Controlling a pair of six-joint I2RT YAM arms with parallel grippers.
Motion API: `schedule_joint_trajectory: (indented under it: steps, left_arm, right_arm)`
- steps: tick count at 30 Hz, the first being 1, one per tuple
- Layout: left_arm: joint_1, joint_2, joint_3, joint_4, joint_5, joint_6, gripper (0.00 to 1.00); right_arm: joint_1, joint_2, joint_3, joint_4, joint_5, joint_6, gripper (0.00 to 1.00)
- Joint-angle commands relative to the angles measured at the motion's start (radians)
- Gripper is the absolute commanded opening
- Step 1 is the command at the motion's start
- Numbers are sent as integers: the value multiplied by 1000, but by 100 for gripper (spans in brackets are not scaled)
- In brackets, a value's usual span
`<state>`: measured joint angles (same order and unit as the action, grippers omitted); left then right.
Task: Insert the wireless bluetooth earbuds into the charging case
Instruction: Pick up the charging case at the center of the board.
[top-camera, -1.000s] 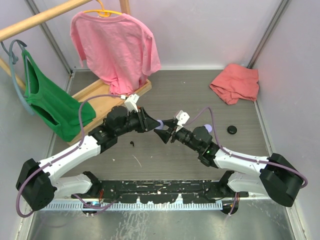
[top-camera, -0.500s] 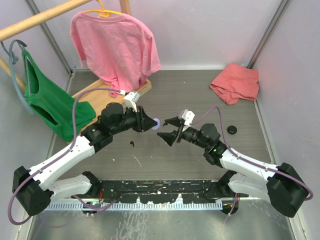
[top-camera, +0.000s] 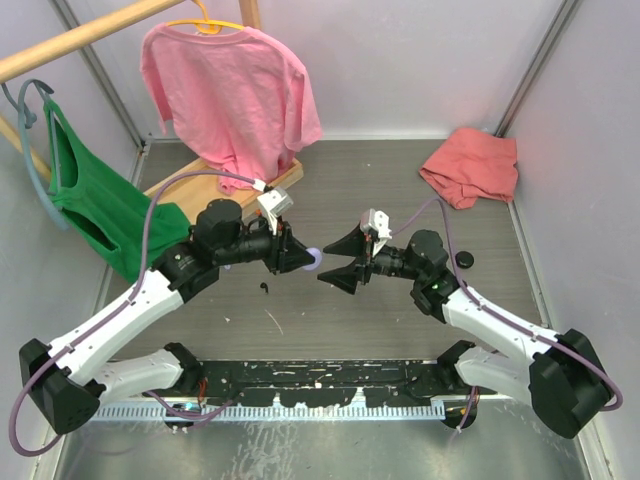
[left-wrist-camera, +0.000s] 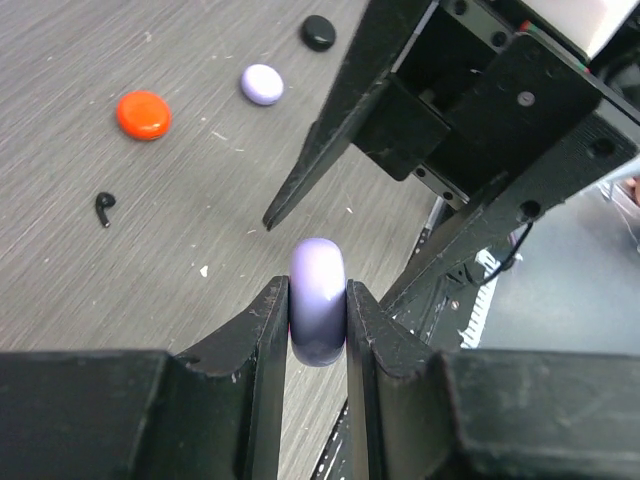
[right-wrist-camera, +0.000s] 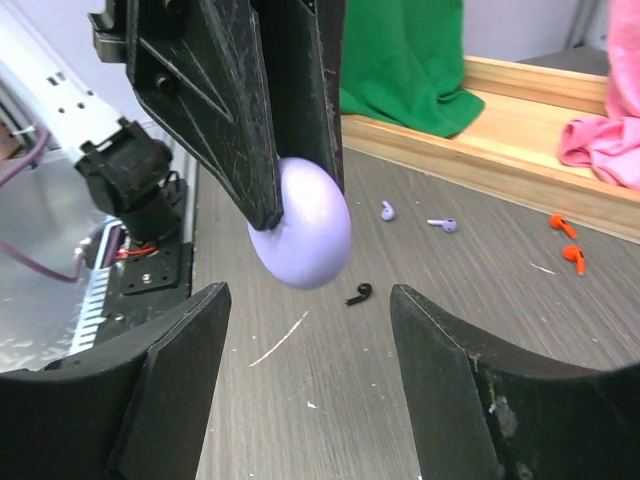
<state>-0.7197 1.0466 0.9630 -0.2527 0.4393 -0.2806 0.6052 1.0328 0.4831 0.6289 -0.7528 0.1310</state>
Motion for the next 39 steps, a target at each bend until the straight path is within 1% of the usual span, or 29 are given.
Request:
schedule_joint_trajectory:
  steps: [1, 3, 11, 14, 21, 27, 35, 37, 39]
  left_arm:
    - [-1, 1, 62, 35, 152, 108, 19]
    - [-1, 10, 67, 43, 187, 128, 19]
    - [0, 35, 80, 83, 287, 197, 20]
    - [-1, 37, 88, 75, 293, 219, 22]
    - [-1, 23, 79, 63, 304, 249, 23]
    - [-2, 15, 69, 67, 304, 253, 22]
    - [-1, -7, 54, 89, 298, 253, 22]
    - [-2, -14, 46, 96, 298, 252, 25]
    - [-1, -21, 38, 98, 294, 250, 28]
  right_arm:
    - [-2, 14, 75, 31, -123, 44, 70]
    - [-2, 19, 86, 34, -138, 53, 69]
    - [-2, 50, 112, 67, -209, 102, 61]
    - [-2, 60, 117, 72, -228, 115, 57]
    - [-3, 67, 114, 103, -259, 142, 47]
    - [-2, 73, 112, 143, -275, 172, 35]
    - [-2, 81, 104, 149, -281, 175, 20]
    - [-2, 84, 104, 154, -286, 179, 15]
    - [-2, 84, 103, 159, -288, 182, 8]
